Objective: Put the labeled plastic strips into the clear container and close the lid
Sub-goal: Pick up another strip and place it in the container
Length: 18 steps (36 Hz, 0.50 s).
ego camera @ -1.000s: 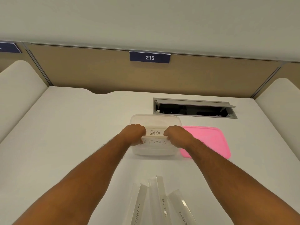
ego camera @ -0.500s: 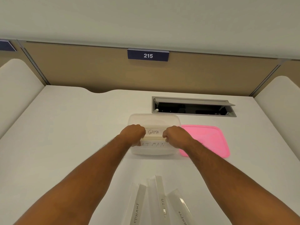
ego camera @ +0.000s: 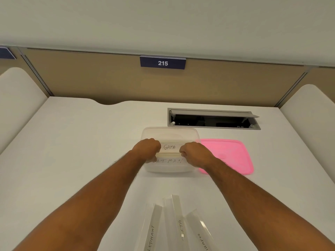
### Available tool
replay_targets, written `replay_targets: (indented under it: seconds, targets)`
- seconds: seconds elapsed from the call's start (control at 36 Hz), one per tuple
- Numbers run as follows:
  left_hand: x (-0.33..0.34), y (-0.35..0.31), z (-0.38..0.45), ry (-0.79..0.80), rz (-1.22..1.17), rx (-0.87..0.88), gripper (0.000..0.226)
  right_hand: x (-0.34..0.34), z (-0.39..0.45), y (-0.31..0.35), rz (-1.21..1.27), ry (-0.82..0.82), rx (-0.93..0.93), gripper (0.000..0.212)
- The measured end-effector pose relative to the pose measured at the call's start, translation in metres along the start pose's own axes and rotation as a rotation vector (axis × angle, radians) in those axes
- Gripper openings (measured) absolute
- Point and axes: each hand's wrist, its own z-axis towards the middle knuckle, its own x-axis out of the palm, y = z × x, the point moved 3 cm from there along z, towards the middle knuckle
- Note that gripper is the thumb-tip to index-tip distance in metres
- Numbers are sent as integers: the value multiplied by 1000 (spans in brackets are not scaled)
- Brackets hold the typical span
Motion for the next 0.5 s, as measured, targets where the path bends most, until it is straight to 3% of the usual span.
replay_targets:
  seconds: [0.39,0.5]
  targets:
    - [-7,-9,-22,-279,-50,36,30,-14,-18,15,6,-133,-18,35]
    - [-4,-17,-35,-358,-116,64,31,-15,-27,19,10,-194,-38,25]
